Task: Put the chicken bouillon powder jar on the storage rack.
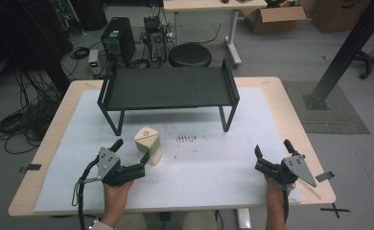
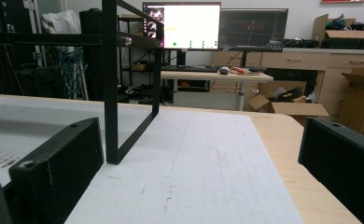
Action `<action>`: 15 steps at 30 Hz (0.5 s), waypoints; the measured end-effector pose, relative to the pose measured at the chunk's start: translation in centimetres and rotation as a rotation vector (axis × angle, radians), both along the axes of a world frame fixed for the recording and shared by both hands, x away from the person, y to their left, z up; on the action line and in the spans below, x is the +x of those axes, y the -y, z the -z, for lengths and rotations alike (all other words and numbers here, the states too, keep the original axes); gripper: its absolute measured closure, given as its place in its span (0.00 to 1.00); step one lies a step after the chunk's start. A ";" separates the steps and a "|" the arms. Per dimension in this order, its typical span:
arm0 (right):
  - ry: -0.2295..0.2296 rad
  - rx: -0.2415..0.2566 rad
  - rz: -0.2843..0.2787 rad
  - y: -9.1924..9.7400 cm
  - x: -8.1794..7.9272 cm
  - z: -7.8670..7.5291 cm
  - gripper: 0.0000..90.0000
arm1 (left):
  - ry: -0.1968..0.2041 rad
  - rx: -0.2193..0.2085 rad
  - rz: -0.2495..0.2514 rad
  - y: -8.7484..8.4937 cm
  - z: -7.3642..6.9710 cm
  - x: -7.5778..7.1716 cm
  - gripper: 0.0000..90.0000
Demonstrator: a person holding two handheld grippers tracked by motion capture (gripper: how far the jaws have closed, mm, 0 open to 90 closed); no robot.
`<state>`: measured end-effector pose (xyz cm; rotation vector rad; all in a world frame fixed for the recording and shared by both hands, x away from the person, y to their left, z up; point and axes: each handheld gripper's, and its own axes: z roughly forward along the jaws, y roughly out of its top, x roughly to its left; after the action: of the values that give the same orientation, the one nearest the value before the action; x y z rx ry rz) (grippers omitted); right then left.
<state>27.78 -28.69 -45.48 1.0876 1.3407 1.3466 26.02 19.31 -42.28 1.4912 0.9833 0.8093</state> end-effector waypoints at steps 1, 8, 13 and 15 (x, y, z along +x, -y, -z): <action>0.000 0.000 0.000 0.0 0.0 0.0 0.00 | -0.002 0.004 -0.002 0.1 0.1 0.1 0.00; 0.001 0.000 -0.001 0.0 0.0 0.0 0.00 | -0.027 0.028 -0.006 0.9 0.4 0.5 0.00; 0.000 0.001 -0.001 0.0 0.0 0.0 0.00 | -0.038 0.054 -0.005 1.8 0.6 0.9 0.00; 0.000 0.000 -0.001 0.0 0.0 0.0 0.00 | -0.049 0.058 -0.001 2.0 0.7 1.1 0.00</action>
<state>27.78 -28.69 -45.48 1.0872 1.3406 1.3476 27.09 17.27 -42.95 1.5664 1.0042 0.8111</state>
